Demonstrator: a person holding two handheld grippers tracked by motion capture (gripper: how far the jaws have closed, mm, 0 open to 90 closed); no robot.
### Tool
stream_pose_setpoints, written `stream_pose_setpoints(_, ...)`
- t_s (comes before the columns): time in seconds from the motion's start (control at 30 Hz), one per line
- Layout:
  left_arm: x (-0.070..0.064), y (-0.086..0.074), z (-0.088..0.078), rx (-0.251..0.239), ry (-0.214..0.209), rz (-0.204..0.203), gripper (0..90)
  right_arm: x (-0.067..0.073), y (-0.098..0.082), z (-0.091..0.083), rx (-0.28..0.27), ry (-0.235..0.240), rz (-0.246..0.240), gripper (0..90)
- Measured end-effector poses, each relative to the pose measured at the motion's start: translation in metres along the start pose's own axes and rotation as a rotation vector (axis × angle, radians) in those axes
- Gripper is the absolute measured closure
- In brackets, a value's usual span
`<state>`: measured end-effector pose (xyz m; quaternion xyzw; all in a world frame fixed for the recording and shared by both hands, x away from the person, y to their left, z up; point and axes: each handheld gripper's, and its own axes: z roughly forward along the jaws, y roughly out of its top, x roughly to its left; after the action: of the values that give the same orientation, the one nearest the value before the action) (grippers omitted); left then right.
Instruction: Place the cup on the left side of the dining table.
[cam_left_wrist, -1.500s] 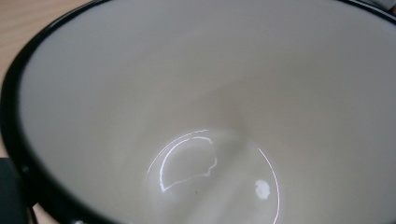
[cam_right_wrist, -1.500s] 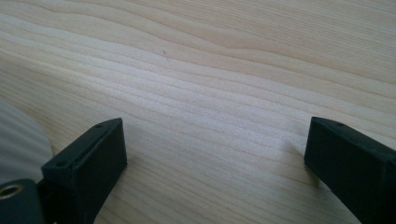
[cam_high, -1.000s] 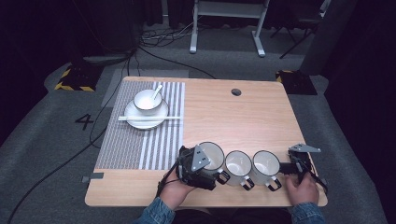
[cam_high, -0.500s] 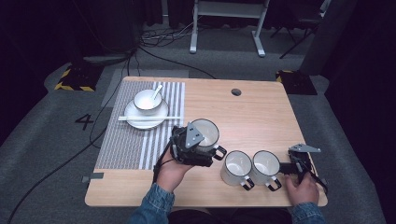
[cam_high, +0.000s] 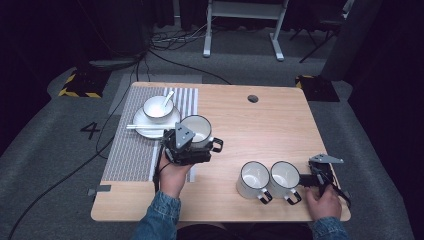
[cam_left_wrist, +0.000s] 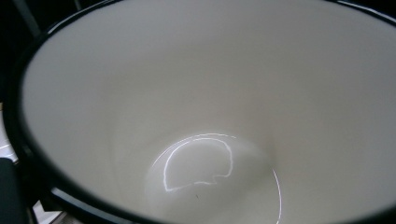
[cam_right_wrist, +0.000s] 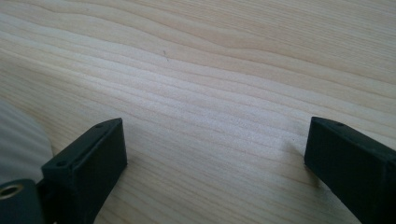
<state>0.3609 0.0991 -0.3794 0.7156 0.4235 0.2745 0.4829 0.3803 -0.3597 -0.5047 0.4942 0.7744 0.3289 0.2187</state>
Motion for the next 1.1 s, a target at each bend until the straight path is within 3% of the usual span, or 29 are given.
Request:
stream_pose_setpoints(0.3, 0.037, -0.011, -0.011, -0.011, 0.156, -0.036, 2.8, 0.000, 0.000, 0.000, 0.000, 0.000, 0.001, 5.7)
stream_pose_setpoints(0.47, 0.048, -0.015, -0.014, 0.003, 0.194, -0.036, 2.8, 0.001, 0.000, 0.000, 0.001, -0.001, 0.005, 5.7)
stream_pose_setpoints(0.5, 0.055, -0.018, -0.018, 0.016, 0.218, -0.028, 2.8, 0.000, 0.000, 0.000, 0.000, 0.000, 0.004, 5.7)
stream_pose_setpoints(0.8, 0.086, -0.035, -0.028, 0.027, 0.290, -0.101, 2.8, 0.001, 0.000, -0.001, 0.001, 0.001, 0.009, 5.7)
stream_pose_setpoints(0.9, 0.098, -0.043, -0.026, 0.072, 0.299, -0.124, 2.8, 0.001, 0.000, -0.001, 0.001, 0.000, 0.007, 5.7)
stream_pose_setpoints(1.0, 0.101, -0.047, -0.022, 0.091, 0.305, -0.125, 2.8, 0.001, 0.000, -0.001, 0.001, 0.001, 0.008, 5.7)
stream_pose_setpoints(1.1, 0.108, -0.056, -0.011, 0.146, 0.311, -0.142, 2.8, 0.001, 0.000, -0.001, 0.001, 0.001, 0.007, 5.7)
